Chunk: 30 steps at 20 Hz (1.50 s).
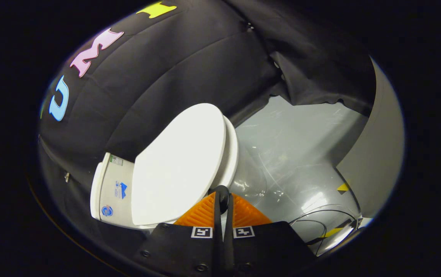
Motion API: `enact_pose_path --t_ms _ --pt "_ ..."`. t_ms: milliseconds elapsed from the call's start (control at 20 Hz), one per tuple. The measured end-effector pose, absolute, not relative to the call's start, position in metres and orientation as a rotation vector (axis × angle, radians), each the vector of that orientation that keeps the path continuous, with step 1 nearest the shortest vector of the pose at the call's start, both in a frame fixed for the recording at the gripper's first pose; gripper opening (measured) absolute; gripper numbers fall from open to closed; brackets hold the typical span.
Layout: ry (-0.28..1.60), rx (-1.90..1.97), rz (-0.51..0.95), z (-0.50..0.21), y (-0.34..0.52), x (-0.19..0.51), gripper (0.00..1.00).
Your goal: Open the toilet lid.
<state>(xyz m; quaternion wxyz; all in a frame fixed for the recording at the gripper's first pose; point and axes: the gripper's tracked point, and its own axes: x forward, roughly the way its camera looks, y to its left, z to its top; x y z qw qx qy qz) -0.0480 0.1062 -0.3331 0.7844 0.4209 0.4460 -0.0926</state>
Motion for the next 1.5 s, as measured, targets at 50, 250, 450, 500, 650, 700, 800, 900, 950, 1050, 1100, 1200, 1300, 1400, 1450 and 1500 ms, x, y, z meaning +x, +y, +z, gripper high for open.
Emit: enact_pose_path --t_ms 50,250,450,500,650,700,800,900,950,1050,1100,1200,1300,1400,1450,1500 --pt "0.924 0.947 -0.194 -0.321 0.100 -0.041 0.05" --pt "0.804 0.956 -0.122 -0.258 0.119 -0.005 0.05" --pt "0.710 0.936 -0.012 -0.189 0.144 0.024 0.05" --pt "0.690 0.924 0.019 -0.172 0.152 0.032 0.05" --pt "0.637 0.878 0.110 -0.123 0.178 0.046 0.05" --pt "0.637 0.868 0.124 -0.114 0.185 0.048 0.05" --pt "0.635 0.860 0.137 -0.102 0.195 0.052 0.05" --pt "0.633 0.837 0.137 -0.100 0.197 0.055 0.05" --pt "0.637 0.834 0.137 -0.100 0.198 0.055 0.05" --pt "0.636 0.836 0.148 -0.094 0.202 0.055 0.05" --pt "0.634 0.831 0.157 -0.091 0.206 0.055 0.05" --pt "0.623 0.802 0.186 -0.081 0.217 0.057 0.05" --pt "0.606 0.768 0.220 -0.068 0.228 0.061 0.05" --pt "0.597 0.756 0.247 -0.057 0.240 0.065 0.05" --pt "0.595 0.753 0.258 -0.055 0.246 0.066 0.05" --pt "0.593 0.748 0.267 -0.051 0.250 0.068 0.05"
